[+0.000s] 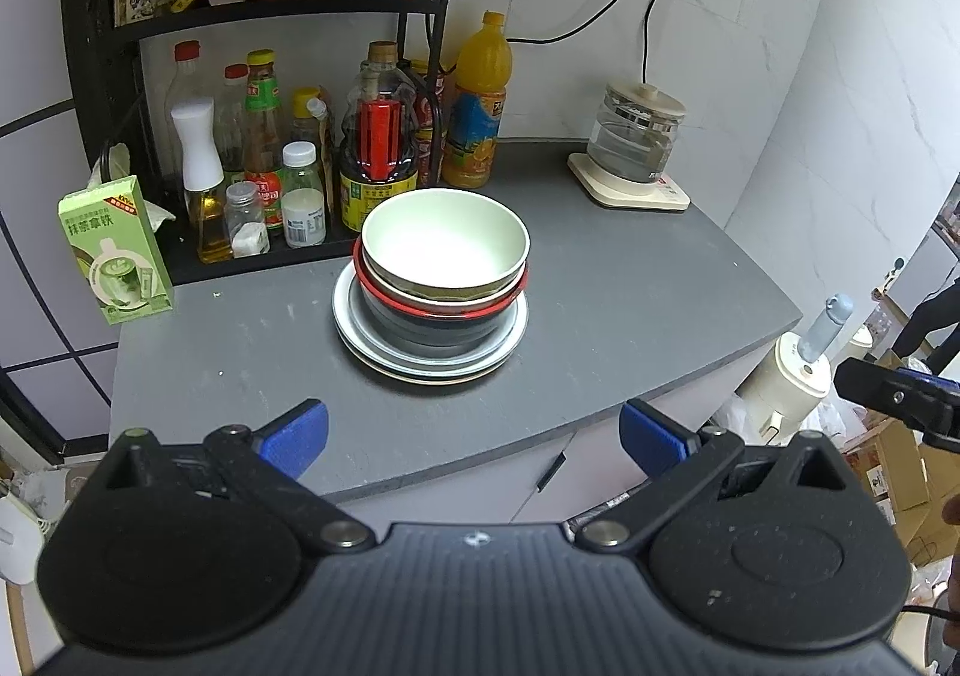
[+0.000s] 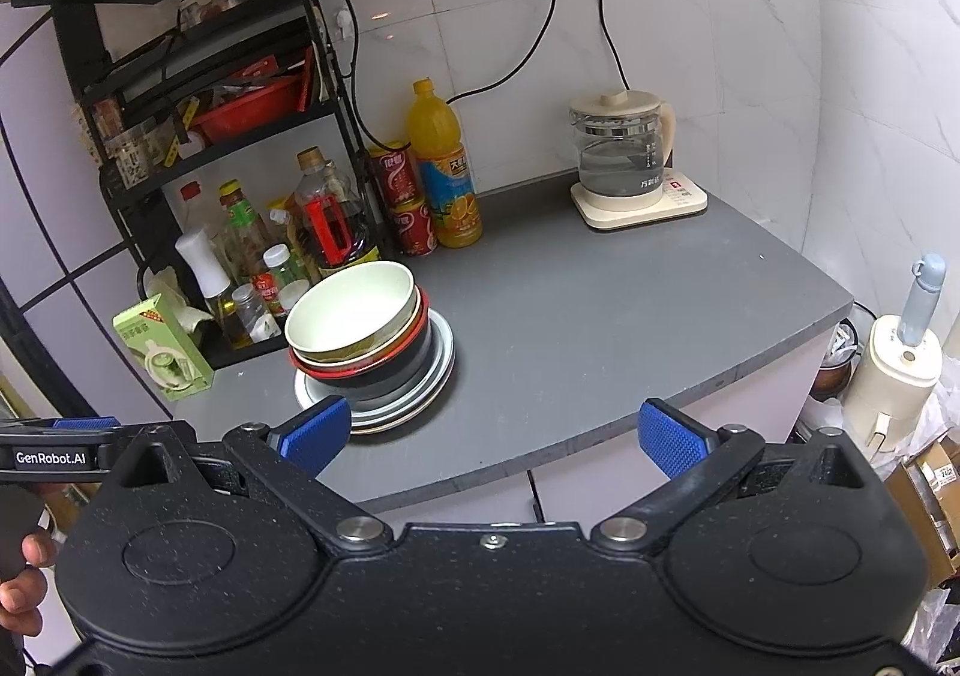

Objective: Organize plates and bowls

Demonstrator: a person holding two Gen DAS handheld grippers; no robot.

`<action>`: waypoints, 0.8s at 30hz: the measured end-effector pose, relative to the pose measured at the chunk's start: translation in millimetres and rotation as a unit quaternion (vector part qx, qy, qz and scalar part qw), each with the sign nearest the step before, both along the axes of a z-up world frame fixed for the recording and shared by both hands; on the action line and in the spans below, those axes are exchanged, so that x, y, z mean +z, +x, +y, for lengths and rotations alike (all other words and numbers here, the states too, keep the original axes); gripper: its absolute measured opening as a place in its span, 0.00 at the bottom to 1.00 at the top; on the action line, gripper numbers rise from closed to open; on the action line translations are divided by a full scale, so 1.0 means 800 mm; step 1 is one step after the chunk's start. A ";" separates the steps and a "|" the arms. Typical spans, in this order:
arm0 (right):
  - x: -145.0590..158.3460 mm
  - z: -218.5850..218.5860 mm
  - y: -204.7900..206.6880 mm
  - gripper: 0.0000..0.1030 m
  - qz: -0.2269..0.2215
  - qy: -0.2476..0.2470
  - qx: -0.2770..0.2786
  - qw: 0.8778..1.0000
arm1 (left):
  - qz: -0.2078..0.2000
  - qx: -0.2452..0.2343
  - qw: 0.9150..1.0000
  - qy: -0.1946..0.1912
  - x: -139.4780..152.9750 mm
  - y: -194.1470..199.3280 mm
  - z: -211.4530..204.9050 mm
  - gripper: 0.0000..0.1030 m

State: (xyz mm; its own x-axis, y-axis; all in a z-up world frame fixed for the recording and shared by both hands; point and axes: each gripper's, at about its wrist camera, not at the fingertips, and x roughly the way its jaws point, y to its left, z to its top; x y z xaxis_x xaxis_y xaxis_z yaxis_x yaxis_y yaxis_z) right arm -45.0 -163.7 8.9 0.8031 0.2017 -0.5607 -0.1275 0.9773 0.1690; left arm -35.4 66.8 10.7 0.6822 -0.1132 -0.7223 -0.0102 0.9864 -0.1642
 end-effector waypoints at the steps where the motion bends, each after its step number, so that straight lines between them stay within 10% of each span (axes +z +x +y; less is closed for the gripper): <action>1: 0.000 0.000 -0.001 1.00 0.000 -0.001 -0.001 1.000 | 0.000 0.000 1.000 0.000 0.000 -0.001 -0.001 0.99; 24: 0.001 0.003 0.001 1.00 0.001 -0.003 -0.006 1.000 | 0.002 -0.005 1.000 0.001 -0.002 -0.002 0.001 0.99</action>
